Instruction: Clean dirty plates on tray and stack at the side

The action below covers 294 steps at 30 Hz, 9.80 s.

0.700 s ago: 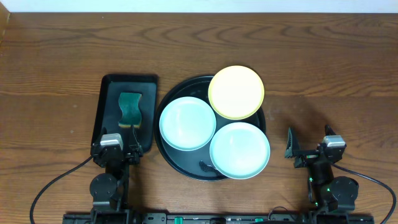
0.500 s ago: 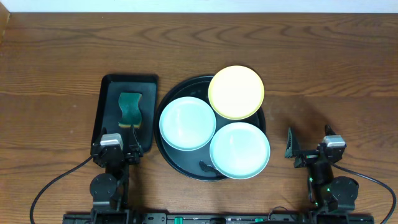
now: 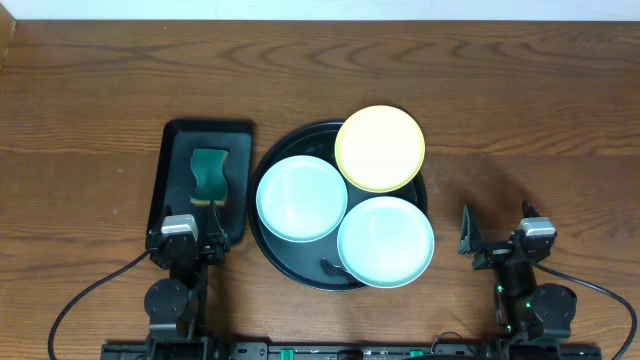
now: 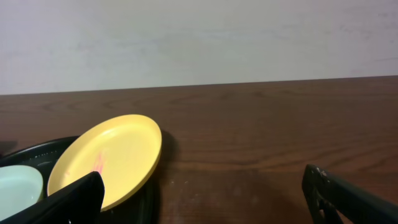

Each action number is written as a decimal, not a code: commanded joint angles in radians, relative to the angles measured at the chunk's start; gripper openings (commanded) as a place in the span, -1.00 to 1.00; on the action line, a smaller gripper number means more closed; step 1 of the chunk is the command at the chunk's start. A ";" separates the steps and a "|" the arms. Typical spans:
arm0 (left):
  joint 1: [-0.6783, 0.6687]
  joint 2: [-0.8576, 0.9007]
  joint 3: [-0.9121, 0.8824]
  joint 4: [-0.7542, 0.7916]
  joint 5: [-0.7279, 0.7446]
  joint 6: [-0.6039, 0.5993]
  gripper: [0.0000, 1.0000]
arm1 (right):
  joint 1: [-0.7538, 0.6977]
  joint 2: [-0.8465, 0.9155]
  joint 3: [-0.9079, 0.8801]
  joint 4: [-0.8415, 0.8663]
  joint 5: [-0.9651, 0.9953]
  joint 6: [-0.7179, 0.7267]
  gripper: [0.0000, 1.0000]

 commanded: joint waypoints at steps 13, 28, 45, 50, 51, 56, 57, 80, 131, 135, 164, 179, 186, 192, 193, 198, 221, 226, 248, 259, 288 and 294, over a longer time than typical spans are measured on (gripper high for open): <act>0.003 0.001 -0.013 -0.048 -0.010 0.018 0.50 | 0.009 -0.003 -0.002 -0.003 -0.005 0.009 0.98; 0.003 0.001 -0.013 -0.048 -0.010 0.018 0.50 | 0.009 -0.002 -0.002 0.019 -0.006 0.013 0.99; 0.003 0.047 0.086 -0.049 -0.009 0.010 0.50 | 0.009 0.002 0.012 0.105 -0.036 0.013 0.98; 0.003 0.189 0.229 -0.056 -0.005 0.009 0.49 | 0.009 0.048 0.077 0.105 -0.036 0.008 0.98; 0.003 0.230 0.272 -0.074 -0.005 0.009 0.49 | 0.009 0.069 0.100 0.105 -0.040 0.007 0.99; 0.003 0.440 0.499 -0.204 0.000 0.010 0.49 | 0.009 0.227 0.240 0.101 -0.089 -0.023 0.98; 0.003 0.485 0.548 -0.234 0.011 0.010 0.50 | 0.009 0.264 0.269 0.100 -0.090 -0.023 0.98; 0.012 1.451 1.543 -1.125 0.156 0.006 0.50 | 0.009 1.311 1.333 -0.783 -0.275 -0.025 0.99; 0.047 1.564 1.569 -1.125 -0.033 -0.175 0.50 | 0.683 2.099 1.559 -0.855 0.029 0.492 -0.53; 0.048 1.582 1.542 -1.120 -0.033 -0.175 0.50 | 0.683 2.116 1.559 -0.828 0.028 0.492 -0.57; 0.047 1.892 1.524 -1.117 0.088 -0.086 0.27 | 0.699 2.164 1.559 -0.793 0.029 0.480 -0.98; 0.048 2.042 1.505 -1.041 0.066 0.011 -0.24 | 0.699 2.164 1.559 -0.793 0.029 0.480 -0.98; 0.050 2.044 1.492 -1.004 0.061 0.014 -0.24 | 0.699 2.164 1.559 -0.793 0.029 0.480 -0.98; 0.070 2.044 1.492 -0.996 0.045 -0.023 -0.23 | 0.699 2.164 1.559 -0.793 0.029 0.480 -0.98; 0.076 2.044 1.492 -0.997 0.026 -0.054 -0.24 | 0.699 2.164 1.559 -0.793 0.029 0.480 -0.97; 0.097 2.044 1.492 -0.996 0.024 -0.104 -0.24 | 0.699 2.164 1.559 -0.793 0.029 0.480 -0.98; 0.077 2.044 1.305 -0.835 0.074 -0.092 -0.63 | 0.699 2.164 1.559 -0.789 0.029 0.480 -0.97; 0.077 2.040 1.307 -0.832 0.073 -0.092 -0.86 | 0.699 2.164 1.559 -0.785 0.029 0.480 -0.98; 0.037 1.717 1.390 -1.006 0.316 -0.126 -0.85 | 0.664 2.164 1.559 -0.781 -0.073 0.465 -0.98; -0.171 1.723 1.188 -0.784 0.232 -0.381 -0.85 | 0.665 2.164 1.559 -0.782 -0.072 0.465 -0.98; -0.340 1.885 1.143 -0.596 0.471 -0.324 -0.85 | 0.665 2.164 1.559 -0.785 -0.065 0.465 -0.98; -0.320 1.885 1.143 -0.601 0.128 -0.520 -0.85 | 0.665 2.164 1.556 -0.784 -0.065 0.465 -0.98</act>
